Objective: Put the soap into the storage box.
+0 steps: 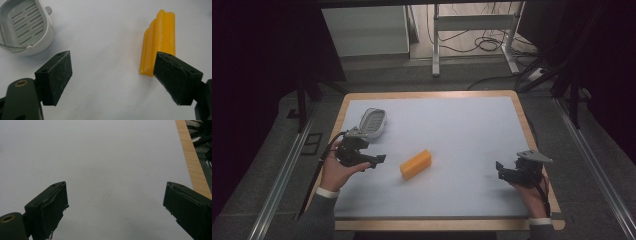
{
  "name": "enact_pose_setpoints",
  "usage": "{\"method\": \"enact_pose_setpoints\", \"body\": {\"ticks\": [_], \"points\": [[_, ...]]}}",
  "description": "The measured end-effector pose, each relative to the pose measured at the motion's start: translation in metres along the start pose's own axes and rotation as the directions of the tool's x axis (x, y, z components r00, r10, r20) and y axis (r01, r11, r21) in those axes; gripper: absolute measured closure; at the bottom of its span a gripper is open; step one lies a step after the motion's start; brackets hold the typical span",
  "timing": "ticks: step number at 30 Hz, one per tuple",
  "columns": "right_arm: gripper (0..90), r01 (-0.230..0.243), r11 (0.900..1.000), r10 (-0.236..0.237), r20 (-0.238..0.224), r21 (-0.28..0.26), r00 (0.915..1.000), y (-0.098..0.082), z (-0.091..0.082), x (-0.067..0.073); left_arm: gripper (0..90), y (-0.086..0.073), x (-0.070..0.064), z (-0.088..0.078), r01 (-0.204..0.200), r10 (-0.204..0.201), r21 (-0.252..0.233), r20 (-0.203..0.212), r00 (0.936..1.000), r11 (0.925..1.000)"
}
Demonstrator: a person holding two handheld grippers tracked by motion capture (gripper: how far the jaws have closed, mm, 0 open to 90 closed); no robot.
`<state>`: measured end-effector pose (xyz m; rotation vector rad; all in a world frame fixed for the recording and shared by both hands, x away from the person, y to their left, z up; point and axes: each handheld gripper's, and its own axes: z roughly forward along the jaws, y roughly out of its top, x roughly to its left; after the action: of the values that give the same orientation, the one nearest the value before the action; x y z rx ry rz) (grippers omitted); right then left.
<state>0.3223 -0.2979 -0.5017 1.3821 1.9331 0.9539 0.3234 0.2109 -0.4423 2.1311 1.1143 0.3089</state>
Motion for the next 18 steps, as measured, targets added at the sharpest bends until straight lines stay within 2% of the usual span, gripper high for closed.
{"method": "enact_pose_setpoints", "body": {"ticks": [18], "points": [[5.7,0.002,1.000,-0.002,0.009,-0.006,1.0000,0.000,0.000,0.000,15.6,0.027,-0.026,0.013,-0.085,0.084,0.033,0.020,0.9963,0.9959]]}}
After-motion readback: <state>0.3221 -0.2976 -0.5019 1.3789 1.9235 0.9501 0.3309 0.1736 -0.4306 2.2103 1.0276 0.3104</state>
